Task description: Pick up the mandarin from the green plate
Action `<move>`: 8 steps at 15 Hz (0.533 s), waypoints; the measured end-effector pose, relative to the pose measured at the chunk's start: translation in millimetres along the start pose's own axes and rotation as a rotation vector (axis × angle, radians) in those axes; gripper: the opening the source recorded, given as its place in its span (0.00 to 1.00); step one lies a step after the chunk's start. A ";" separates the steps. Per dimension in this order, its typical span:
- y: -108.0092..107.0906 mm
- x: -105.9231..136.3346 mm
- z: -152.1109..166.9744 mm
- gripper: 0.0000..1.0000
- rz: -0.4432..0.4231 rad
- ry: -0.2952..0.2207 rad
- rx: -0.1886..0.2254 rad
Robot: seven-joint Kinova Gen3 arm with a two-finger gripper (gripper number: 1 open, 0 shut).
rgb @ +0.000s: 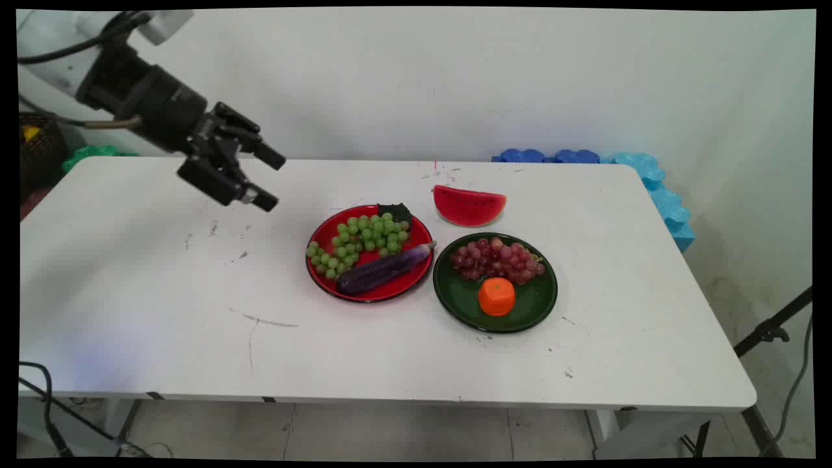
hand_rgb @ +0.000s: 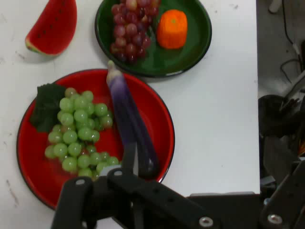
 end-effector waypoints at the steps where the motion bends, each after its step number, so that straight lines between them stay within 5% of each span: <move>1: 0.9 7.7 3.6 1.00 -0.008 -0.003 0.000; 8: 11.0 67.2 34.3 1.00 -0.089 -0.026 -0.024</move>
